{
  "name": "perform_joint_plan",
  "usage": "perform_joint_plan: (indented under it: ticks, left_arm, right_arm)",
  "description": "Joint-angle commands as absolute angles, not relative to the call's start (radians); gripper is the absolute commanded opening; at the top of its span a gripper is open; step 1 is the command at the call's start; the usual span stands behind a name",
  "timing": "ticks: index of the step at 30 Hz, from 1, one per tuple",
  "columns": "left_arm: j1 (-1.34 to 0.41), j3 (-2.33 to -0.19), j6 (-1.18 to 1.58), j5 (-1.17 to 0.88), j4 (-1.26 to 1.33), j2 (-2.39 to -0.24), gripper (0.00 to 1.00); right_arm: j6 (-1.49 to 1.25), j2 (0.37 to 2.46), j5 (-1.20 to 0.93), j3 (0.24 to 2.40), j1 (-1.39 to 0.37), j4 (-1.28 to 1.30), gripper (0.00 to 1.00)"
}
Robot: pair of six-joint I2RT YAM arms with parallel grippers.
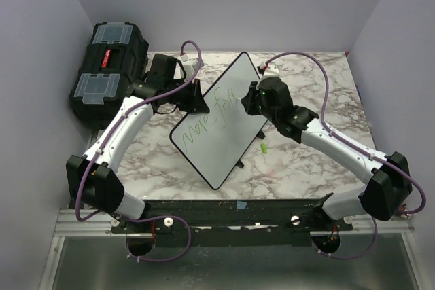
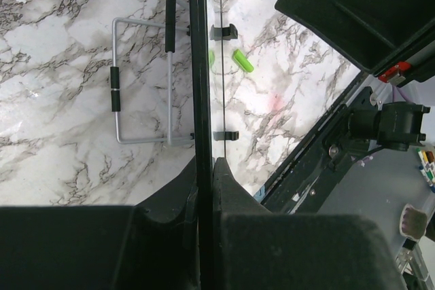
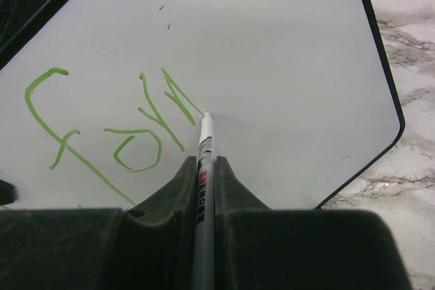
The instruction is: Write a sentence on the whiteboard
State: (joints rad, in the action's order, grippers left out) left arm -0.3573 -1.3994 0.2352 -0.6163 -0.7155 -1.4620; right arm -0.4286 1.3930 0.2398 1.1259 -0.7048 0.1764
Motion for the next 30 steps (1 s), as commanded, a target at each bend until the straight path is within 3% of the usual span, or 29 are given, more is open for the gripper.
perform_joint_plan:
  ticks: [1,16,30]
  left_arm:
    - [-0.386,-1.393,0.109,-0.570,-0.701,-1.461,0.00]
    - [-0.386,-1.393,0.109,-0.572,-0.700,-1.466,0.00]
    - [-0.386,-1.390,0.108,-0.566,-0.700,-1.464,0.00]
  right_arm:
    - [-0.424,1.436,0.235,1.187,-0.710,0.171,0.01]
    - [-0.376,1.510,0.253,1.290,-0.709,0.167,0.01]
    - [-0.374,1.325,0.300,1.221,-0.710,0.214,0.01]
